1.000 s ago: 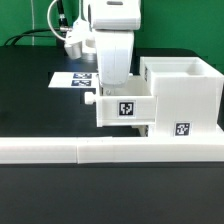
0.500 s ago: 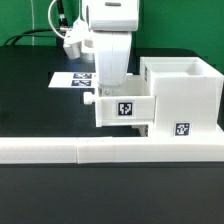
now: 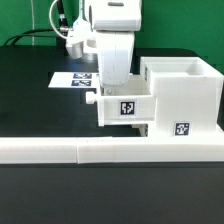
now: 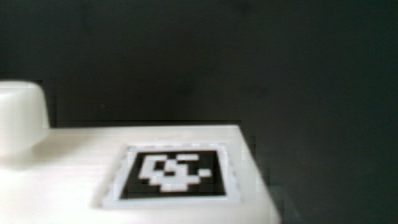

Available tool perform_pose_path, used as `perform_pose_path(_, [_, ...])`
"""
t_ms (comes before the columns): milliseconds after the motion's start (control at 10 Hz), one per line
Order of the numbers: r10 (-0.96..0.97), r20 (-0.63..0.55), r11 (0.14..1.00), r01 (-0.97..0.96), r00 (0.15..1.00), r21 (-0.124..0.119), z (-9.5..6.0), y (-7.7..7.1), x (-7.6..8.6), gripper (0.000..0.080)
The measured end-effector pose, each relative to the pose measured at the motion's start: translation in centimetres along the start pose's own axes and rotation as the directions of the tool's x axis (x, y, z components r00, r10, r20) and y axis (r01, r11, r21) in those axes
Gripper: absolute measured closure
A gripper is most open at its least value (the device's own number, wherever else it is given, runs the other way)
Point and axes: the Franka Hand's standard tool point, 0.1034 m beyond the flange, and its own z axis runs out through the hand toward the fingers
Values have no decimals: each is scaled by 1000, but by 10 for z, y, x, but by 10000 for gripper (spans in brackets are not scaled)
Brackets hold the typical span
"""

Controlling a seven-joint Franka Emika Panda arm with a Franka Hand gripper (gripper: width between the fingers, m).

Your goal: Assemble drawer

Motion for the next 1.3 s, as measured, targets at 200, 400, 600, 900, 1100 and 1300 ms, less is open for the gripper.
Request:
perform_pose_path(200, [0, 0, 1000, 0, 1000, 0, 0, 0, 0, 757])
perform_pose_path(400, [-5, -1, 1000, 5, 1000, -6, 0, 1, 2, 757])
perform_pose_path(600, [-29, -3, 999, 29, 1000, -24, 2, 4, 7, 757])
perform_pose_path(900, [-14, -9, 999, 13, 1000, -36, 3, 3, 2, 757])
perform_pose_path(1100, [-17, -8, 999, 17, 1000, -37, 3, 3, 3, 757])
perform_pose_path(1300, [-40, 0, 998, 40, 999, -43, 3, 4, 7, 757])
